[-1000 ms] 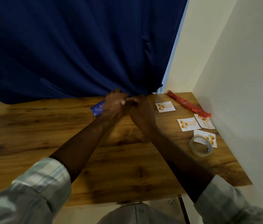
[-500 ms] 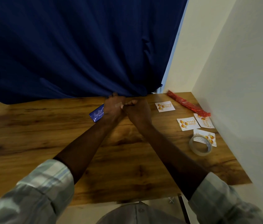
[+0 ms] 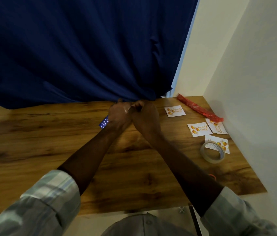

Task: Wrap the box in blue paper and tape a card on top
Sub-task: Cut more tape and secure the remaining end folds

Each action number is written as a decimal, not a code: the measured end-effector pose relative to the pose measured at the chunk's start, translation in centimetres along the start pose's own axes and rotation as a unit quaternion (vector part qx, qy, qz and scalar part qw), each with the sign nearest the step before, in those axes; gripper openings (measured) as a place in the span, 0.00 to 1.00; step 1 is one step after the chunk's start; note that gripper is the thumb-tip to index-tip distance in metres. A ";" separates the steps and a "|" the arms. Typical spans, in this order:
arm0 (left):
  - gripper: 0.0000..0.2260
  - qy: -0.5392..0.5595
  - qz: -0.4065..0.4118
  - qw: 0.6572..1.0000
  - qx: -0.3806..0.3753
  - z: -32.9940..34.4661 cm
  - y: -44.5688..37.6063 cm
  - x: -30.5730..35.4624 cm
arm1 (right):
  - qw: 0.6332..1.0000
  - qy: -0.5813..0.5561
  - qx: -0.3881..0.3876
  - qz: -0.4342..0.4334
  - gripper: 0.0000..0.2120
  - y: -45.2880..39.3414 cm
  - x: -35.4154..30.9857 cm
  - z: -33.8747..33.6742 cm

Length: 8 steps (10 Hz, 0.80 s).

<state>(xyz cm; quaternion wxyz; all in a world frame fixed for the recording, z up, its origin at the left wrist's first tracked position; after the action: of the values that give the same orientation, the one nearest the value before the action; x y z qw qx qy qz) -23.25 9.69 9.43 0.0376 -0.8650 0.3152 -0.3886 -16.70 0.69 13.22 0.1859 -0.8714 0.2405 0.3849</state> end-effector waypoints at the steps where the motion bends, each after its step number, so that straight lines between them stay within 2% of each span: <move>1: 0.15 -0.015 -0.016 0.999 0.039 0.8 -0.5 -1.9 | 0.993 -0.116 0.008 0.032 0.05 -0.5 0.4 -1.6; 2: 0.17 0.064 0.005 0.995 0.070 1.3 0.3 -3.1 | 0.924 -0.348 -0.017 0.158 0.03 -1.6 2.2 -2.9; 3: 0.17 0.135 0.018 0.986 0.098 2.4 2.0 -4.2 | 0.885 -0.412 -0.033 0.216 0.03 -1.7 3.6 -2.2; 4: 0.17 0.191 0.028 0.977 0.093 4.2 4.4 -4.9 | 0.862 -0.423 -0.060 0.274 0.04 -1.4 4.7 -0.3; 5: 0.15 0.200 0.039 0.976 0.074 5.2 5.3 -5.4 | 0.863 -0.398 -0.080 0.300 0.04 -1.0 4.8 0.9; 6: 0.15 0.213 0.053 0.974 0.050 5.6 6.0 -6.1 | 0.899 -0.302 -0.080 0.307 0.06 -0.8 5.2 1.9; 8: 0.17 0.211 0.062 0.975 0.029 5.3 6.4 -7.2 | 0.938 -0.169 -0.106 0.284 0.09 -1.6 4.5 1.3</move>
<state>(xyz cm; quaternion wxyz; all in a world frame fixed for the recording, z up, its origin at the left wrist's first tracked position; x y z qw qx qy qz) -26.42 7.71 -0.92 0.0190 -0.7408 0.3574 -0.5684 -13.92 1.37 9.23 0.0126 -0.7037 0.4010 0.5864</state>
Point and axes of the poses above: each hand's wrist, its own y-axis away from the middle knuckle, its own z-axis out of the palm, x = y × z, the point moved 1 cm from there along -y, towards the middle knuckle, and after that the axes turned 15 degrees about y, right-handed, at the moved point
